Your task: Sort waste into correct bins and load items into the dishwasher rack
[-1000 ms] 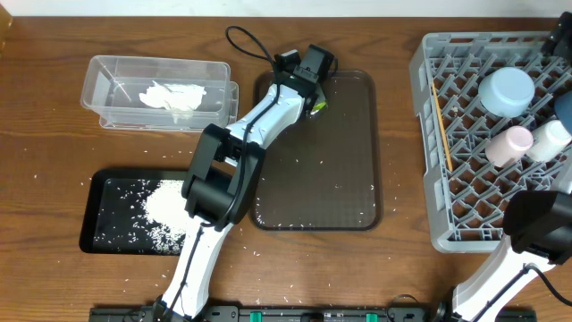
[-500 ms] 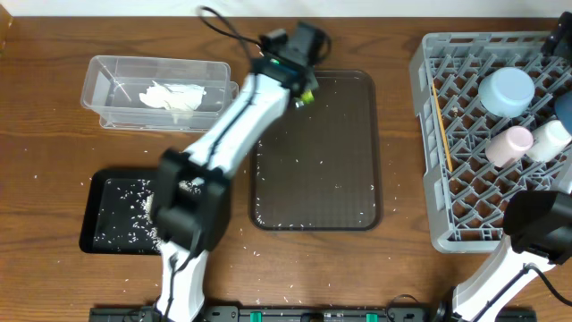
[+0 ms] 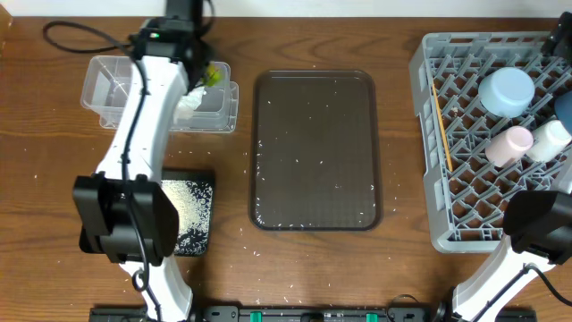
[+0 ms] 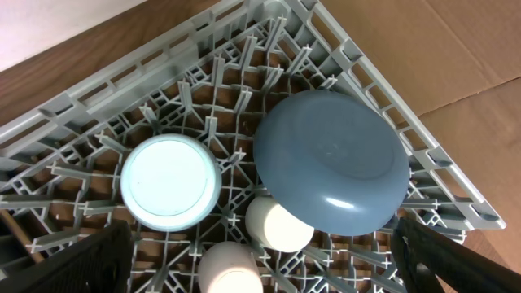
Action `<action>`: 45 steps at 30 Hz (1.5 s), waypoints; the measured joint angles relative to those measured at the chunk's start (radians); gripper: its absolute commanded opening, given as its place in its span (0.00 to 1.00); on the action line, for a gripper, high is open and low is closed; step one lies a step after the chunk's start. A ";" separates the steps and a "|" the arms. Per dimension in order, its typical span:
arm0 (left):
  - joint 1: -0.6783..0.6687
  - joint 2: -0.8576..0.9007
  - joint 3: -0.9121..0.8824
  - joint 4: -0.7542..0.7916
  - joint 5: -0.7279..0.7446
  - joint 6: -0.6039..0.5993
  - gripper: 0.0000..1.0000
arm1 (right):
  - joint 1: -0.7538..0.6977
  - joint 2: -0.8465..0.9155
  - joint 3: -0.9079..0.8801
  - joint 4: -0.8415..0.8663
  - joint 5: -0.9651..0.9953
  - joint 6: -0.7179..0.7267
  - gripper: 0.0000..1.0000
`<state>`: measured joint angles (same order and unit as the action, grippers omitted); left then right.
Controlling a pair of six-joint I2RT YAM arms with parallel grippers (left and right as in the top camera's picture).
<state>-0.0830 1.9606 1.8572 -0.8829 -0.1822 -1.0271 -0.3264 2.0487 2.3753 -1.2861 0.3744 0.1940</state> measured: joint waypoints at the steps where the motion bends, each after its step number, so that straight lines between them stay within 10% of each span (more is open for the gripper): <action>1: 0.012 0.002 0.000 0.000 0.002 -0.012 0.62 | 0.000 0.000 0.000 0.000 0.000 0.000 0.99; 15: 0.120 -0.041 -0.002 -0.231 0.110 0.008 0.63 | 0.000 0.000 0.000 0.000 0.000 0.000 0.99; 45: 0.150 -0.919 -0.399 -0.729 0.132 0.172 0.89 | 0.000 0.000 0.000 0.000 0.000 0.000 0.99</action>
<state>0.0673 1.0416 1.4586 -1.6115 -0.0505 -0.8555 -0.3264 2.0487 2.3753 -1.2861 0.3748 0.1940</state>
